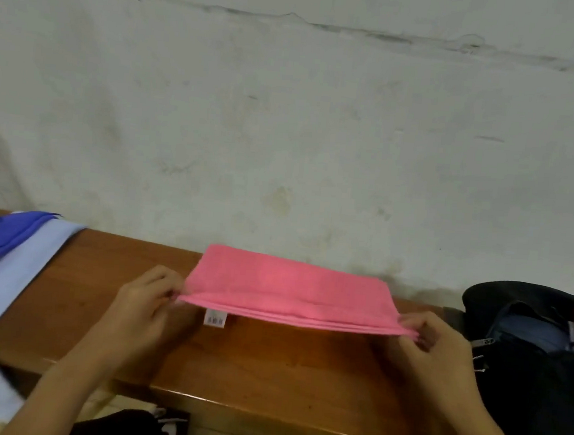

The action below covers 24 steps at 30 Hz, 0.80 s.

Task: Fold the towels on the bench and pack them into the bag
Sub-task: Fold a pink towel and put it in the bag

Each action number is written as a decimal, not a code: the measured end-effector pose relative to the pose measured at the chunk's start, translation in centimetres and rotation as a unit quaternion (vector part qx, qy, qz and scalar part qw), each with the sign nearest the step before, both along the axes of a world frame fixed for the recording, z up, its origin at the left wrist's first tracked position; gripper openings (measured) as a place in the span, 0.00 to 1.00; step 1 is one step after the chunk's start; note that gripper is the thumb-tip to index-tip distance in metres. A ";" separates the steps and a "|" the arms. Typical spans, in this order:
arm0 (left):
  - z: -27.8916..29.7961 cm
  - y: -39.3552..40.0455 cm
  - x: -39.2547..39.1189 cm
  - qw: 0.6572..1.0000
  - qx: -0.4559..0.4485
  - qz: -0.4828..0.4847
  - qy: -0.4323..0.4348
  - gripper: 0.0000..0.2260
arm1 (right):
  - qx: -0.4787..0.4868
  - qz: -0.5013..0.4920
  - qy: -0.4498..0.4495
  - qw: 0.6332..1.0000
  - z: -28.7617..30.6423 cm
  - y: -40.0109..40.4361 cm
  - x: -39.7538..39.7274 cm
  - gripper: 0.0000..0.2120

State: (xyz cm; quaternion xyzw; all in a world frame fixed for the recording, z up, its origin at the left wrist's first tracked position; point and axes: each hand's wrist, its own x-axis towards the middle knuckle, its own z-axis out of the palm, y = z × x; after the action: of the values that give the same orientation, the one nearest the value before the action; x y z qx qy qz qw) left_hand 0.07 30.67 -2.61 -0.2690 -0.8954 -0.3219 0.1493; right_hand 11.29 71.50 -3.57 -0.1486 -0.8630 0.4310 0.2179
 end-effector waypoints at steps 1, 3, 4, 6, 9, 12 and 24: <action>-0.9 -0.5 0.6 0.999 -0.032 -0.020 -0.027 0.14 | 0.038 0.034 -0.045 0.998 -0.6 0.2 0.9 0.14; -2.2 -1.2 1.8 0.994 -0.076 -0.033 -0.075 0.17 | 0.118 0.098 -0.126 0.980 -1.1 0.4 2.5 0.17; -2.5 -1.4 2.3 0.991 -0.097 -0.032 -0.090 0.15 | 0.168 0.118 -0.153 0.967 -1.1 0.4 3.1 0.18; -3.1 -2.0 3.3 0.986 -0.142 -0.035 -0.082 0.11 | 0.282 0.116 -0.169 0.937 -1.4 0.4 3.9 0.21; -2.9 -2.0 4.1 0.985 -0.167 -0.034 -0.040 0.10 | 0.367 0.070 -0.149 0.915 -1.4 -0.3 4.2 0.22; -2.0 0.3 3.9 0.991 -0.121 -0.044 -0.039 0.15 | 0.351 0.121 -0.099 0.923 -0.7 -2.5 3.5 0.13; -3.8 7.5 2.3 0.968 -0.031 -0.127 -0.217 0.07 | 0.182 0.253 -0.175 0.934 -0.9 -3.8 1.5 0.08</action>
State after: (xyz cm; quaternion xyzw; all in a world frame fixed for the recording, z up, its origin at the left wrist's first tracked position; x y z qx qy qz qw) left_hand 2.35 38.21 -6.45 -0.3086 -0.8746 -0.3607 -0.0987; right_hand 12.78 67.71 -4.50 0.0437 -0.9602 0.2744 -0.0298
